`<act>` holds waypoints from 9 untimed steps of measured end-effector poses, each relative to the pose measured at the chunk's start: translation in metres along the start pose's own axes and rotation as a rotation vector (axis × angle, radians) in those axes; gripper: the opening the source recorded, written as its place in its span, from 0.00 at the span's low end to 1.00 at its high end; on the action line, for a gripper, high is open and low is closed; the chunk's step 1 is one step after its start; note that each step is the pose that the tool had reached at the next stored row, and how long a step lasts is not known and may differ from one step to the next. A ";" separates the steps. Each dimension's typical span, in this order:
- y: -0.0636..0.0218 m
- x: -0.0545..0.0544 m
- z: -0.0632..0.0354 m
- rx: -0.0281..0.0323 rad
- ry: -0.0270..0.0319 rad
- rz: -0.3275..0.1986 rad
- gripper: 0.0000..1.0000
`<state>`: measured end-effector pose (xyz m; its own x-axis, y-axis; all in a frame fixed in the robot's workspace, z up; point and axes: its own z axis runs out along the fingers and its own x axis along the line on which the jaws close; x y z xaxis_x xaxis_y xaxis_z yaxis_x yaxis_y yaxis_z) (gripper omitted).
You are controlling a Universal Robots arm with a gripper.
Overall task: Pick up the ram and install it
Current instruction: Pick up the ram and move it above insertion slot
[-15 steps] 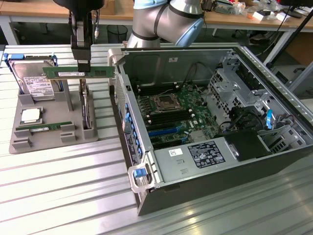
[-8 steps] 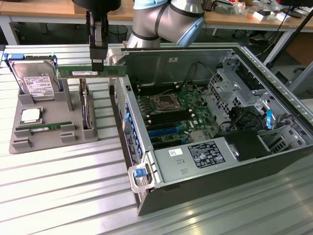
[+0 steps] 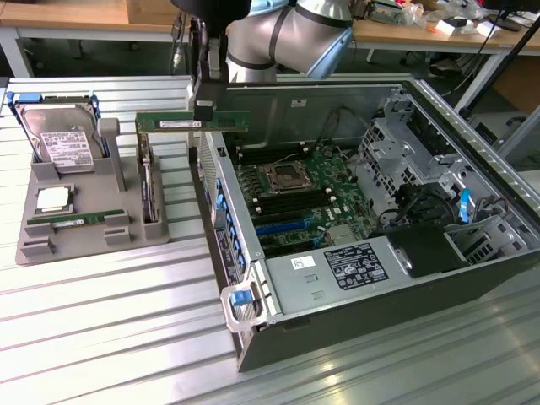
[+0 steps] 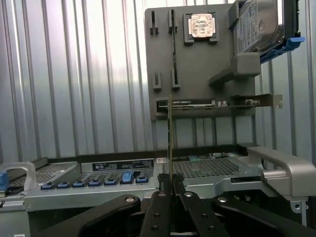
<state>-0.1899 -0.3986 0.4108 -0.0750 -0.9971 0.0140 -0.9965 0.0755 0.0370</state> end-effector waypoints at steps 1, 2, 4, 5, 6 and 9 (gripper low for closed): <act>-0.0039 0.000 -0.0002 0.0000 0.0002 0.000 0.13; -0.0077 -0.001 -0.0003 0.0000 0.0005 0.000 0.13; -0.0158 -0.001 -0.0006 0.0001 0.0008 0.000 0.13; -0.0189 -0.002 -0.0007 0.0000 0.0010 0.000 0.13; -0.0252 -0.002 -0.0009 0.0002 0.0011 0.000 0.13; -0.0370 -0.003 -0.0014 0.0001 0.0014 0.000 0.13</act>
<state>-0.1527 -0.3981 0.4108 -0.0750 -0.9971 0.0154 -0.9965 0.0755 0.0369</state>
